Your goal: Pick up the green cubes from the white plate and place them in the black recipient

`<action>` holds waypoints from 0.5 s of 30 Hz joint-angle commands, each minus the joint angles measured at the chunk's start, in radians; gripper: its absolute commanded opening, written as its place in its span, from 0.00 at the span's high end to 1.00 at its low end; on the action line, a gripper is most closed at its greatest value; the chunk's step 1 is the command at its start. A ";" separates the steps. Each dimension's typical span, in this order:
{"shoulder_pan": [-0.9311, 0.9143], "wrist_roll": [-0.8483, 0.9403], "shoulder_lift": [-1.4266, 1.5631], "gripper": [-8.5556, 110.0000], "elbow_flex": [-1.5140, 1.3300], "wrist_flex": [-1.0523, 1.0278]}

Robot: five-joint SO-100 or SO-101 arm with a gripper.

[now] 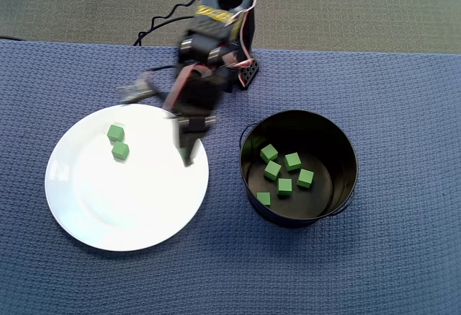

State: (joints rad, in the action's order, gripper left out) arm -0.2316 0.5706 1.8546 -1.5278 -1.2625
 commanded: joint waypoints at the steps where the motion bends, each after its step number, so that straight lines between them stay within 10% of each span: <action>1: 0.227 -0.255 0.097 0.93 0.015 -0.051; 15: 0.580 -0.620 -0.299 0.93 0.015 0.190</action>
State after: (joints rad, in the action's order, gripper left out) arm 0.3267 -0.0261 1.6414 -1.5831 -1.1014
